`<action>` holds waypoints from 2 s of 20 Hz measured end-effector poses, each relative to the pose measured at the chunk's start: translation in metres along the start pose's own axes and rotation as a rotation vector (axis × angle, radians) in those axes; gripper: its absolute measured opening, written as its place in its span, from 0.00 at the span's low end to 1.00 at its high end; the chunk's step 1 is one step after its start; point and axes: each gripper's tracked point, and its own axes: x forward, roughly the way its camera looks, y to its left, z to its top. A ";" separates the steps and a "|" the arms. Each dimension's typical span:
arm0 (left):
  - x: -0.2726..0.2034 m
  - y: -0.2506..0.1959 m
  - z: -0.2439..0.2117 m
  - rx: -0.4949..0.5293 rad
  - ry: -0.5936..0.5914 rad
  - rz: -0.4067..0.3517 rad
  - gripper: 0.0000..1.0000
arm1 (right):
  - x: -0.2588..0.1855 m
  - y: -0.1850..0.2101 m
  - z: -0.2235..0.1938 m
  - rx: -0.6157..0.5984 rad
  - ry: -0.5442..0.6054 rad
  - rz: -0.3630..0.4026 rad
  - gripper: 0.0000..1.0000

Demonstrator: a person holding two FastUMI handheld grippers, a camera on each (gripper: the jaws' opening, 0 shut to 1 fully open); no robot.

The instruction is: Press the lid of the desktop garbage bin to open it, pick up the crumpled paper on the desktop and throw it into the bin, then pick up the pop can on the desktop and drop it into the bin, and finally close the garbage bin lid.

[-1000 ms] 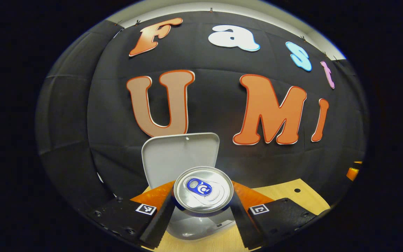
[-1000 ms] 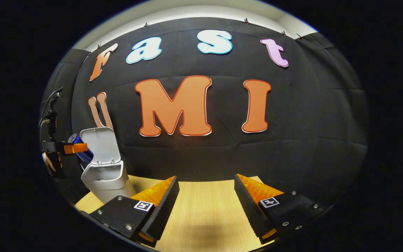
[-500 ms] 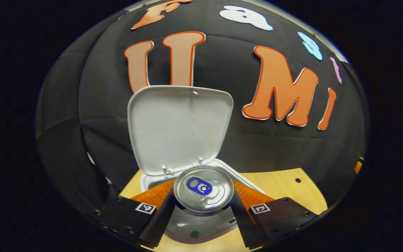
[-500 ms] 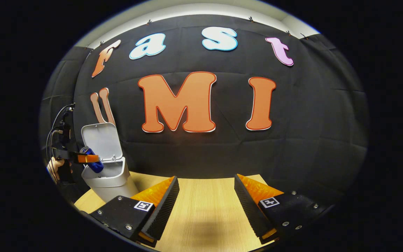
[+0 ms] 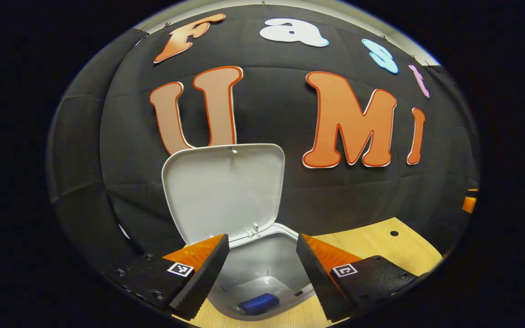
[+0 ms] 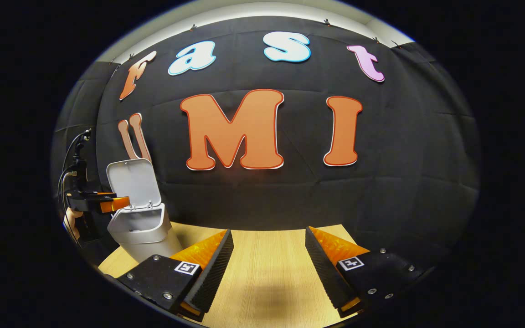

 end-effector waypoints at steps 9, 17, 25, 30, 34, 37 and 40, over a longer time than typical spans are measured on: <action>-0.005 0.046 0.077 -0.106 -0.065 0.122 0.94 | 0.007 0.011 0.005 0.029 -0.003 0.035 0.94; 0.030 0.092 0.167 -0.115 -0.049 0.162 0.94 | 0.011 0.016 0.016 0.082 -0.023 0.073 0.94; 0.079 0.108 0.153 -0.078 0.102 0.162 0.94 | 0.015 0.010 0.016 0.093 -0.015 0.055 0.95; 0.074 0.094 0.114 -0.098 0.153 0.131 0.95 | 0.009 0.008 0.012 0.076 -0.008 0.057 0.94; 0.054 0.077 0.091 -0.102 0.162 0.101 0.95 | 0.002 0.007 0.013 0.069 -0.013 0.066 0.94; 0.034 0.058 0.070 -0.105 0.173 0.079 0.95 | -0.002 0.006 0.014 0.059 -0.020 0.064 0.94; 0.016 0.043 0.047 -0.078 0.181 0.073 0.95 | -0.006 0.005 0.009 0.057 -0.019 0.059 0.94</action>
